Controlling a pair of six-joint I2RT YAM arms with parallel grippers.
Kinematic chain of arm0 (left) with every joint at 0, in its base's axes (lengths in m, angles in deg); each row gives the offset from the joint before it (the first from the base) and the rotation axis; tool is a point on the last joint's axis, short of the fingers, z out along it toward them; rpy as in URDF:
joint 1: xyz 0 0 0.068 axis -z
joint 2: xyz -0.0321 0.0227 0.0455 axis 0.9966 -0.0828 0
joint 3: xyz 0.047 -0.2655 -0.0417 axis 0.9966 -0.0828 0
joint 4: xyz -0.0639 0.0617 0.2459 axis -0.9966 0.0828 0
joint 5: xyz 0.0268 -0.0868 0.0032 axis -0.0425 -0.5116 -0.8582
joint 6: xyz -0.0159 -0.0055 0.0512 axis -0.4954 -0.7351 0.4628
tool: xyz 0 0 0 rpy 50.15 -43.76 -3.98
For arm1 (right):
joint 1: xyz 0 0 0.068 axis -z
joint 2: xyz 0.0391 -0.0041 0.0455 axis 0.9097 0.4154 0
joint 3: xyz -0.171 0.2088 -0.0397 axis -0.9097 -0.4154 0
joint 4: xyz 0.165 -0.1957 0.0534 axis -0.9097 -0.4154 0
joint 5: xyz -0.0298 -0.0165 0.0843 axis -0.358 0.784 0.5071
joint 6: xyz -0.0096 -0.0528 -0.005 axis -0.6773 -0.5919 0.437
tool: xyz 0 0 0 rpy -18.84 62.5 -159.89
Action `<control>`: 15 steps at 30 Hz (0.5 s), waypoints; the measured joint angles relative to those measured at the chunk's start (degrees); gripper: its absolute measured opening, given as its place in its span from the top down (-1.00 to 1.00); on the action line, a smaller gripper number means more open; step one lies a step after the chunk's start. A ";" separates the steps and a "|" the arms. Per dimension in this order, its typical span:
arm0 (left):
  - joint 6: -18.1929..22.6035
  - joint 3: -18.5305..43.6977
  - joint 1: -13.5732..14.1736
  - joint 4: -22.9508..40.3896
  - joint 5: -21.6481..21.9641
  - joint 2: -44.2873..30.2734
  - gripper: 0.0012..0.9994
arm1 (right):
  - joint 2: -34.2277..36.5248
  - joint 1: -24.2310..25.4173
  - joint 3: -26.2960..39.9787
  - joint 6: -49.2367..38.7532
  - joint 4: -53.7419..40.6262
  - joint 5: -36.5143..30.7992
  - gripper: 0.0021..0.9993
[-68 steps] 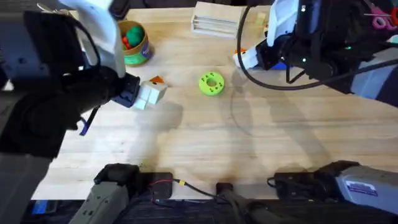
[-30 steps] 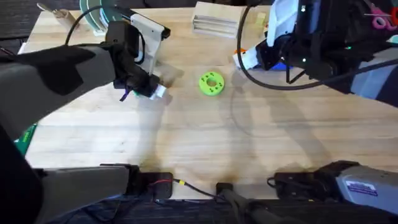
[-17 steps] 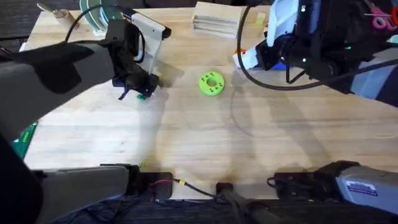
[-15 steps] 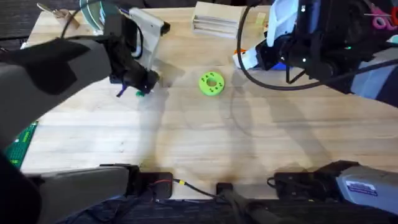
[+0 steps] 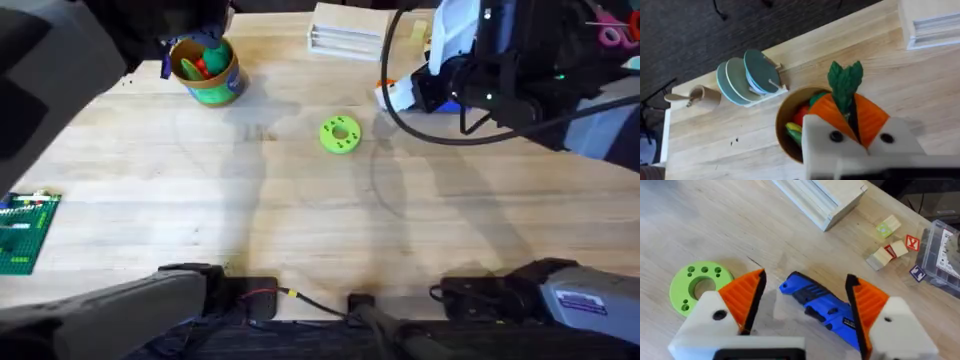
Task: Pick up the gripper from the table and insert it into the empty holder that is missing its gripper. Then pick up a screw, insert it into the mounting hole, and use the screwdriver to tighten it. Finally, clean up the table by picking up the vegetable and placing it into the bucket.
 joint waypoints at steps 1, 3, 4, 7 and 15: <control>-0.59 0.00 -0.29 -0.67 0.09 -0.83 0.95 | 0.00 0.00 0.00 -0.02 0.01 0.00 -0.99; -2.68 0.00 -1.05 -2.06 1.11 -2.84 0.95 | 0.00 0.00 0.00 0.00 -0.05 0.00 -0.99; -4.05 0.00 -1.44 -2.61 1.87 -3.75 0.95 | 0.00 0.00 0.00 -0.02 -0.07 0.00 -0.99; -9.65 0.00 -2.77 -4.00 4.97 -6.37 0.95 | 0.01 0.00 0.00 -0.02 -0.07 0.00 -0.99; -21.91 0.00 -4.45 -4.97 8.24 -11.03 0.95 | 0.00 0.00 0.00 -0.02 -0.09 0.00 -0.99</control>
